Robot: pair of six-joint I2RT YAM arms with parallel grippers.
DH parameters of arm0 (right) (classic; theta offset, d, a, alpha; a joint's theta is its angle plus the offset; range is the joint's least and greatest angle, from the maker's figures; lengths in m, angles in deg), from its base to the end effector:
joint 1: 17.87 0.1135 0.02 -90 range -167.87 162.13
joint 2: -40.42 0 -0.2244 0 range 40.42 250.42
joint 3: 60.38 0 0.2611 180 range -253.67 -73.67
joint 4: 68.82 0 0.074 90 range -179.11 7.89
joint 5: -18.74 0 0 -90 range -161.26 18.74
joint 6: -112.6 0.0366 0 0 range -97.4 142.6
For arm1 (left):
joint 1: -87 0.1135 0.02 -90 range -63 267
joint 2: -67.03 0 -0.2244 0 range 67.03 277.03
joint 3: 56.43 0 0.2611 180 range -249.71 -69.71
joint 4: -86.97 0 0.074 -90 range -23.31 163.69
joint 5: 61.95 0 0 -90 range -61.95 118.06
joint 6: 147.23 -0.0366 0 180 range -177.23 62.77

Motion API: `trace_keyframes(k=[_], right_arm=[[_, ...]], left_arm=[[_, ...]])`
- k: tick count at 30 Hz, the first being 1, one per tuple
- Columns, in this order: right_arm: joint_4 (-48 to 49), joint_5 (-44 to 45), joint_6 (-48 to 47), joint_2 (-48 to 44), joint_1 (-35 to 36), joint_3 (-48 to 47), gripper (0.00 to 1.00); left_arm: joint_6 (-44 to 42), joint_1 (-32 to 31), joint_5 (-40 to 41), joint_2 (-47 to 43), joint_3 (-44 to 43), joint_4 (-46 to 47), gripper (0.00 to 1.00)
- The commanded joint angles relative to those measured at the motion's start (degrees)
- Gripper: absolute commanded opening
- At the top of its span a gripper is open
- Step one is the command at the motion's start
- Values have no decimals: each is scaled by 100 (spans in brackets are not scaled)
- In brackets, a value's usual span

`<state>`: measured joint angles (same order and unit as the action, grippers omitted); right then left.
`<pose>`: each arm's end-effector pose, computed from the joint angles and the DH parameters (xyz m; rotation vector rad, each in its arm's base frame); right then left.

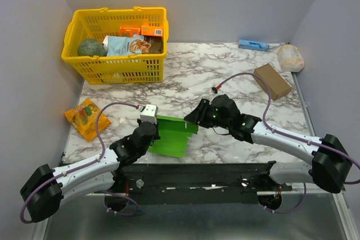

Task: Fold the paper box

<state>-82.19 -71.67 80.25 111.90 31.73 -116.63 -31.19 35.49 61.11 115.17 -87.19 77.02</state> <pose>0.1928 0.2269 0.2047 0.1553 2.2768 1.0958 0.1478 -0.1538 0.1546 0.0860 1.9754 -0.2917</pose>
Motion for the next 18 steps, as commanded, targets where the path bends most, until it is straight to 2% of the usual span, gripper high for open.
trace_keyframes(k=[1, 18], right_arm=[[-265, 181, 89, 15, 58, 68, 47], [-45, 190, 176, 568, 67, -107, 48]], left_arm=[[68, -17, 245, -103, 25, 168, 6], [6, -61, 210, -217, 86, 212, 5]])
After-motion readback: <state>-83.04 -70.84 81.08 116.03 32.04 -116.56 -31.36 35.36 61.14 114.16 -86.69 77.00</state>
